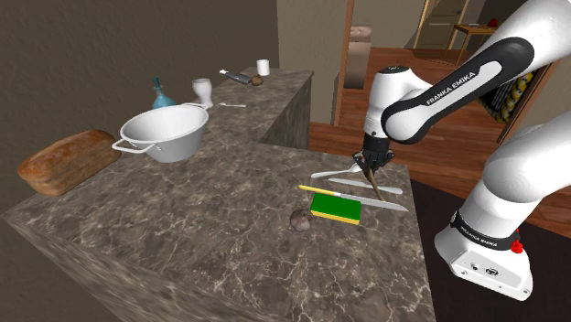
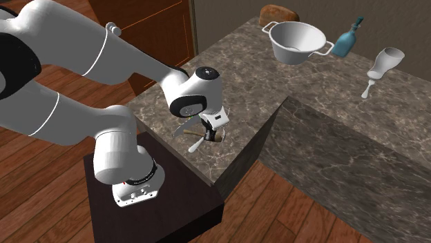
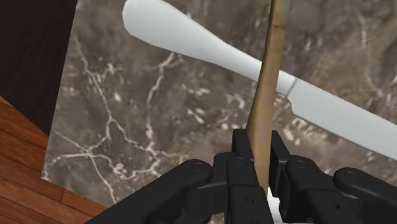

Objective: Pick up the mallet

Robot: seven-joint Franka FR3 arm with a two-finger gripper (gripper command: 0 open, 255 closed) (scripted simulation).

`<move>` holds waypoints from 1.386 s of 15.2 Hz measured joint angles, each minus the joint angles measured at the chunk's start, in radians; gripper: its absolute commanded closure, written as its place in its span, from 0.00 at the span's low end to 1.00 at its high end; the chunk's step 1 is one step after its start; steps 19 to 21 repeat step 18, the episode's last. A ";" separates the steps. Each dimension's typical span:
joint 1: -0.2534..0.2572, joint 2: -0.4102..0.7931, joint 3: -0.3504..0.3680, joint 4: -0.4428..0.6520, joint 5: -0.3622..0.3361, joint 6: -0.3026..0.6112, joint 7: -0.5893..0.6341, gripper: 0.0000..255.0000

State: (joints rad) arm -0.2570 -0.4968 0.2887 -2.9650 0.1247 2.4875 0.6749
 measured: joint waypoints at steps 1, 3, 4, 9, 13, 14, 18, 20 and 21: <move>0.000 0.000 0.000 0.000 0.000 0.000 0.000 1.00; 0.001 -0.010 -0.003 0.003 0.000 -0.013 -0.002 1.00; 0.001 -0.018 -0.004 0.009 0.000 -0.026 -0.003 1.00; 0.008 -0.099 -0.021 0.031 0.001 -0.128 -0.014 1.00; 0.013 -0.142 -0.027 0.063 0.000 -0.204 -0.013 1.00; 0.014 -0.158 -0.032 0.069 -0.001 -0.225 -0.016 1.00; 0.012 -0.196 -0.043 0.099 -0.007 -0.294 -0.023 1.00; 0.012 -0.196 -0.043 0.099 -0.007 -0.294 -0.023 1.00; 0.012 -0.196 -0.043 0.099 -0.007 -0.294 -0.023 1.00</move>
